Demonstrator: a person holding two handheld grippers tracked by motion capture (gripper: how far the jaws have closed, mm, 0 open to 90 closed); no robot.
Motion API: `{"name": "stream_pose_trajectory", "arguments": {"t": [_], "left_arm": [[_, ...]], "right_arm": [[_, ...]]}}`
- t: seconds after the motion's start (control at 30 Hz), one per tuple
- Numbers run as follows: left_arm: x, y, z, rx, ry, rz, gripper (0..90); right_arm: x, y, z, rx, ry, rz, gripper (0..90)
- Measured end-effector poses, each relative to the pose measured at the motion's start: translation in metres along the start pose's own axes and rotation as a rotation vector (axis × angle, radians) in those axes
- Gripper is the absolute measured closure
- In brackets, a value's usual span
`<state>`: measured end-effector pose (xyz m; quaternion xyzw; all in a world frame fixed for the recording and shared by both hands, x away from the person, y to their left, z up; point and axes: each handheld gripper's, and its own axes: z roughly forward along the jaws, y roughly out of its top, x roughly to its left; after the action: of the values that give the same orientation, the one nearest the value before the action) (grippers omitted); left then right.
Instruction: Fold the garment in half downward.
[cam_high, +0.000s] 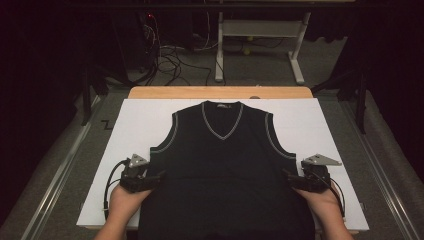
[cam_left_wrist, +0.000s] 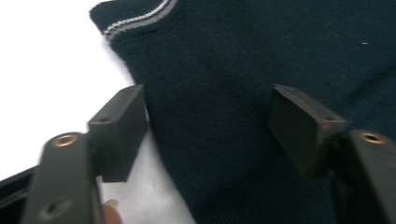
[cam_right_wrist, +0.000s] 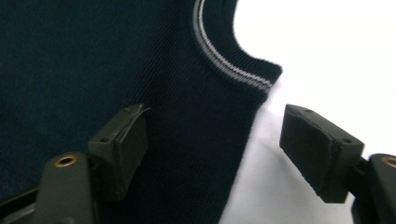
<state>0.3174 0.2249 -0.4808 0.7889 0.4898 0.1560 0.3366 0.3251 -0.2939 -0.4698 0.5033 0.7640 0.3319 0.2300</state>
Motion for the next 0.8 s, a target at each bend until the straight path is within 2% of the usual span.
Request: {"name": "stream_pose_trajectory", "arguments": {"t": [0.1, 0.2, 0.23, 0.27, 0.3, 0.33, 0.43, 0.47, 0.5, 0.67, 0.8], "left_arm": [[0.0002, -0.0005, -0.0005, -0.003, -0.008, -0.004, 31.0], [0.0014, -0.0016, -0.0017, -0.010, -0.012, -0.014, 37.5], [0.0015, -0.0020, -0.0019, -0.011, -0.016, -0.014, 42.3], [0.0012, -0.0025, -0.0021, -0.013, -0.017, -0.013, 42.3], [0.0010, -0.0028, -0.0024, -0.014, -0.019, -0.011, 46.8], [0.0009, -0.0031, -0.0027, -0.016, -0.026, -0.011, 46.8], [0.0023, -0.0044, -0.0042, -0.021, -0.044, -0.022, 57.2], [0.0027, -0.0049, -0.0046, -0.023, -0.045, -0.026, 63.8], [0.0031, -0.0052, -0.0049, -0.024, -0.047, -0.030, 66.7], [0.0056, -0.0056, -0.0050, -0.026, -0.067, -0.051, 70.1], [0.0051, -0.0059, -0.0052, -0.029, -0.069, -0.044, 77.3]], "right_arm": [[0.0022, 0.0003, 0.0014, 0.018, -0.003, -0.019, 29.0], [0.0050, 0.0005, 0.0018, 0.022, 0.013, -0.021, 37.0], [0.0057, 0.0003, 0.0016, 0.018, 0.029, -0.026, 43.6], [0.0057, 0.0003, 0.0016, 0.018, 0.029, -0.026, 43.6], [0.0055, 0.0003, 0.0012, 0.016, 0.033, -0.028, 50.8], [0.0055, 0.0003, 0.0012, 0.016, 0.033, -0.028, 50.8], [0.0052, -0.0003, 0.0003, 0.012, 0.045, -0.027, 60.5], [0.0046, -0.0006, -0.0002, 0.010, 0.055, -0.032, 67.3], [0.0040, -0.0008, -0.0004, 0.009, 0.061, -0.033, 70.8], [0.0030, -0.0014, -0.0007, 0.006, 0.079, -0.030, 79.3], [0.0050, -0.0013, -0.0013, 0.007, 0.078, -0.044, 83.4]]}}
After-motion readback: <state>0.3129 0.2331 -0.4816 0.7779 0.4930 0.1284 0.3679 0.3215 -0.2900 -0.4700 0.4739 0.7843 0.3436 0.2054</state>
